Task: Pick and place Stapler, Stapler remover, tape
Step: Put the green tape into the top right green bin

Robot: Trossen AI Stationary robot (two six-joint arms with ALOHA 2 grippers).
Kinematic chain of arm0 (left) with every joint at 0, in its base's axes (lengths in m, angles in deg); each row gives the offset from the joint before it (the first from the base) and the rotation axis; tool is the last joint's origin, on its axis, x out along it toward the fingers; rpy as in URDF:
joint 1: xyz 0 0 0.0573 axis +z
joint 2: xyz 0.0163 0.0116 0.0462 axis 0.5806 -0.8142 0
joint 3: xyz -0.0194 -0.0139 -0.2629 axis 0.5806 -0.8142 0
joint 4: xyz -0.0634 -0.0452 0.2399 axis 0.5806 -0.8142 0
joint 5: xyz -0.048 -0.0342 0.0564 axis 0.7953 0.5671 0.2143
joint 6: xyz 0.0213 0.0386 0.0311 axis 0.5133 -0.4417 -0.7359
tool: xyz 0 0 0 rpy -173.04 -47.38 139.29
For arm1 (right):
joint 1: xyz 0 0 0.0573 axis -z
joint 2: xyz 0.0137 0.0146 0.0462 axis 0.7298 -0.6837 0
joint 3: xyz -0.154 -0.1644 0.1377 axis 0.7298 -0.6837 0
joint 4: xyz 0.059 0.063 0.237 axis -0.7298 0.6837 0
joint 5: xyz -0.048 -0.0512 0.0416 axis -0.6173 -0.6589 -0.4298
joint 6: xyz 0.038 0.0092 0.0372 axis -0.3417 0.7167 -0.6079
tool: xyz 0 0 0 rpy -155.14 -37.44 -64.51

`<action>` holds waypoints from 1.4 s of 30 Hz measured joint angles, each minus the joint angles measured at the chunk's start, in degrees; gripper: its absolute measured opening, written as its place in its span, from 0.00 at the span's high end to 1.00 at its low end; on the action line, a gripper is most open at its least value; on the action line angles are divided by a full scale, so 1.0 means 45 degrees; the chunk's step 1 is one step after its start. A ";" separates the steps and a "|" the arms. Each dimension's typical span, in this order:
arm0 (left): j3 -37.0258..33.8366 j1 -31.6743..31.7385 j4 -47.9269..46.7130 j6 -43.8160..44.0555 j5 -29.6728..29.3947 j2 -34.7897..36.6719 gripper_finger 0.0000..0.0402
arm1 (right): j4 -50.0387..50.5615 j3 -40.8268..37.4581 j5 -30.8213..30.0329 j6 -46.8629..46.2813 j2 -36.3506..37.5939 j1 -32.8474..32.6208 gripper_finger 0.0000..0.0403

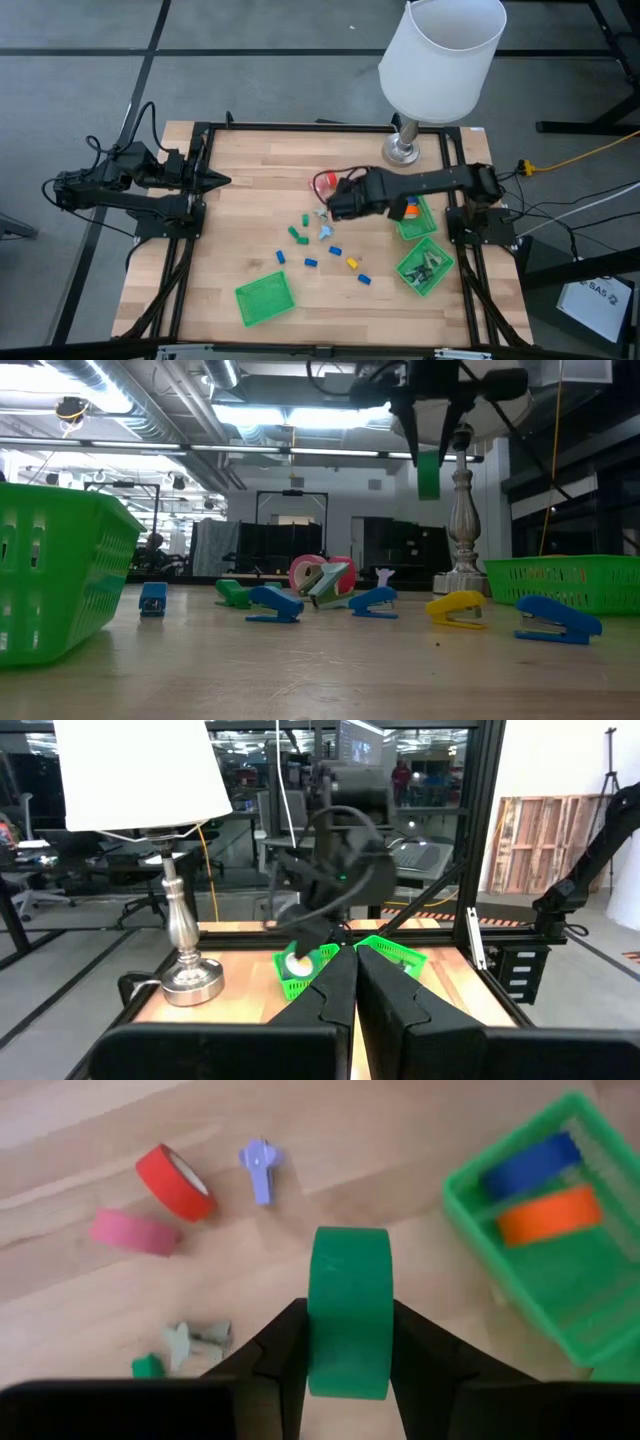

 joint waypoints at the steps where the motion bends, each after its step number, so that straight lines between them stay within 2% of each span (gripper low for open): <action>1: -0.0004 0.0002 0.0000 0.0000 0.0000 -0.0003 0.99 | 0.0002 0.0000 0.0002 -0.0329 0.0000 -0.0187 0.71; 19: 0.0000 -0.0002 0.0000 0.0000 0.0000 0.0000 0.98 | 0.0000 -0.0485 0.0726 -0.4911 0.0000 -0.2568 0.71; 32: 0.0000 0.0001 0.0000 0.0000 0.0000 -0.0003 0.98 | -0.0012 -0.3253 0.1626 -0.8146 0.1835 -0.3383 0.71; 42: -0.0005 0.0003 0.0000 0.0000 0.0000 0.0002 0.99 | -0.0002 -0.5522 0.2554 -1.0681 0.3168 -0.3452 0.71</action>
